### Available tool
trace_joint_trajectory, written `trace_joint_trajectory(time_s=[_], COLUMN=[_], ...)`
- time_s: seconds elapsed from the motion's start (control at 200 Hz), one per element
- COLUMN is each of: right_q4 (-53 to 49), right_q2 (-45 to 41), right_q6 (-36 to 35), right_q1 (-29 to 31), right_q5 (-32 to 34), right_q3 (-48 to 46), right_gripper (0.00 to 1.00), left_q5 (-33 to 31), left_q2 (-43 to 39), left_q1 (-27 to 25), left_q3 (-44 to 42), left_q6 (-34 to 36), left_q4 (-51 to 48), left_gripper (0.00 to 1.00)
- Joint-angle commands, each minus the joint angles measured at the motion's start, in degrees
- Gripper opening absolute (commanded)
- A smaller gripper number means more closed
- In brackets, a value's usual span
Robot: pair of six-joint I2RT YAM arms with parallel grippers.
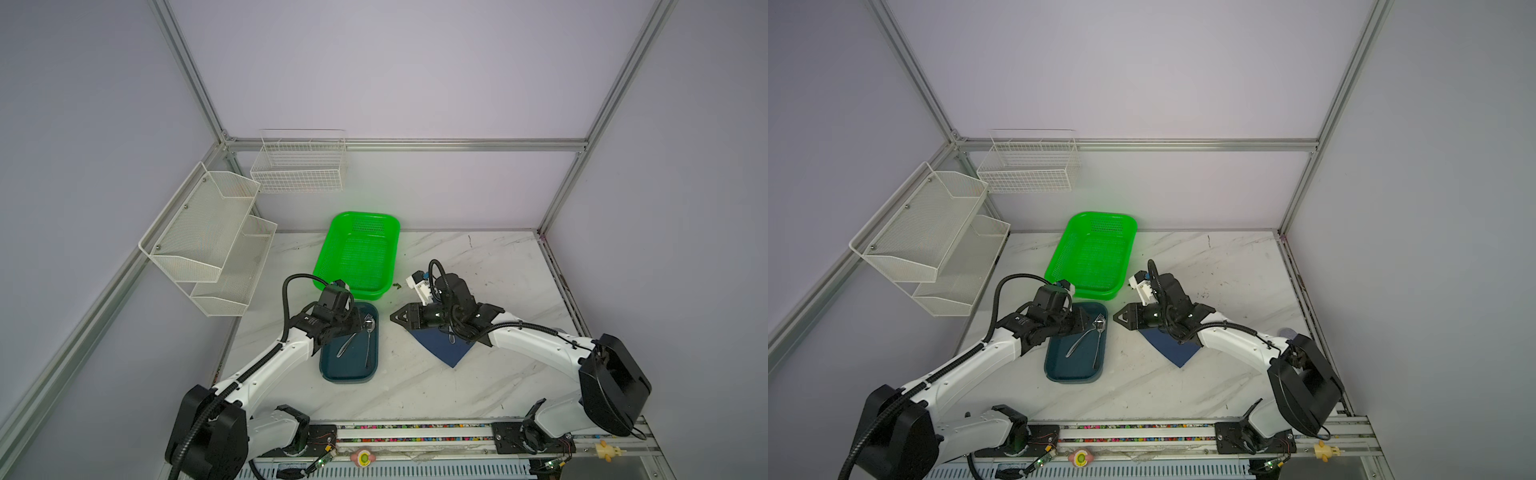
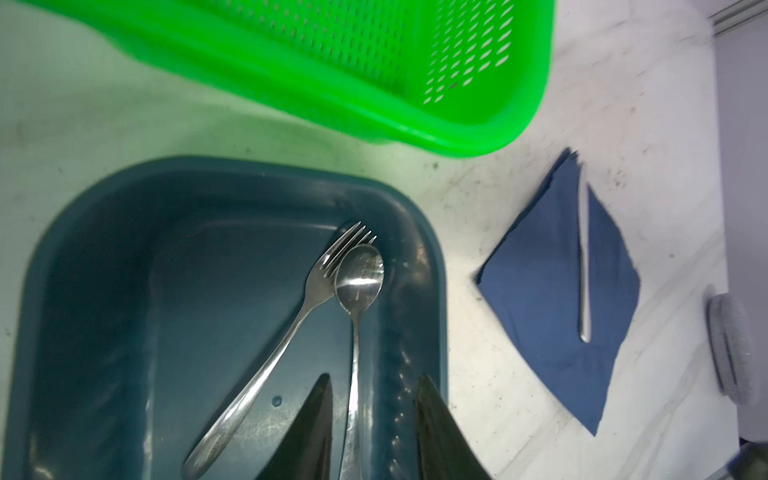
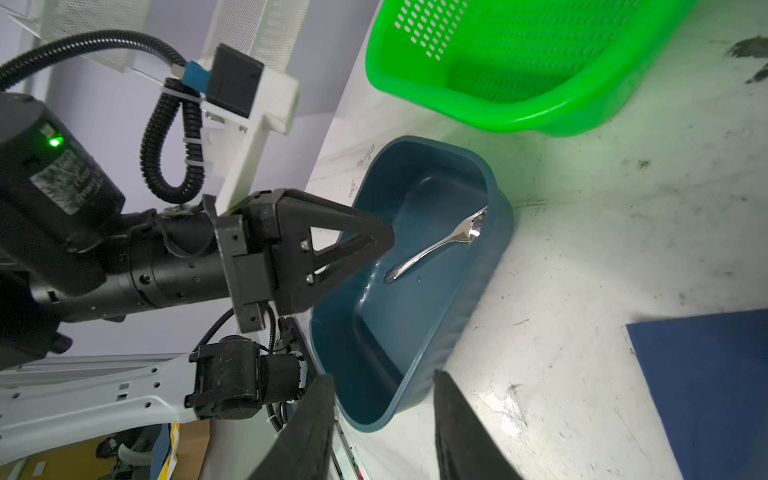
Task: Place the utensils on the paper napkin and roll it up
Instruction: 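Move the left gripper over the teal tray while the right holds the knife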
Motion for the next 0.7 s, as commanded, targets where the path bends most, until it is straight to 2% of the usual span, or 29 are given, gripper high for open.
trace_joint_trajectory(time_s=[0.0,0.125,0.23,0.405,0.525,0.695], right_q4=[-1.1,-3.3,-3.8,-5.0,-5.2,-4.6], right_q2=[2.4,5.1,5.8,5.6,5.5,5.4], right_q6=[0.2,-0.4,-0.3,-1.0,-1.7,-1.6], right_q1=[2.6,5.0,5.6,5.7,5.7,5.7], right_q5=[5.1,8.7,10.5,12.5,12.9,13.4], right_q3=[3.5,5.8,6.1,5.8,5.6,4.9], right_gripper=[0.42,0.42,0.42,0.42,0.42,0.42], left_q5=[4.9,5.3,1.3,-0.3,0.1,-6.2], left_q2=[4.2,9.8,12.5,16.1,17.8,18.9], left_q1=[0.6,0.7,0.8,1.0,1.0,1.0], left_q3=[3.4,8.1,9.2,11.4,12.4,13.6], left_q6=[4.4,7.8,10.5,18.0,19.8,20.3], left_q4=[-4.0,-8.6,-10.4,-12.7,-11.4,-9.9], left_gripper=[0.32,0.27,0.26,0.27,0.27,0.3])
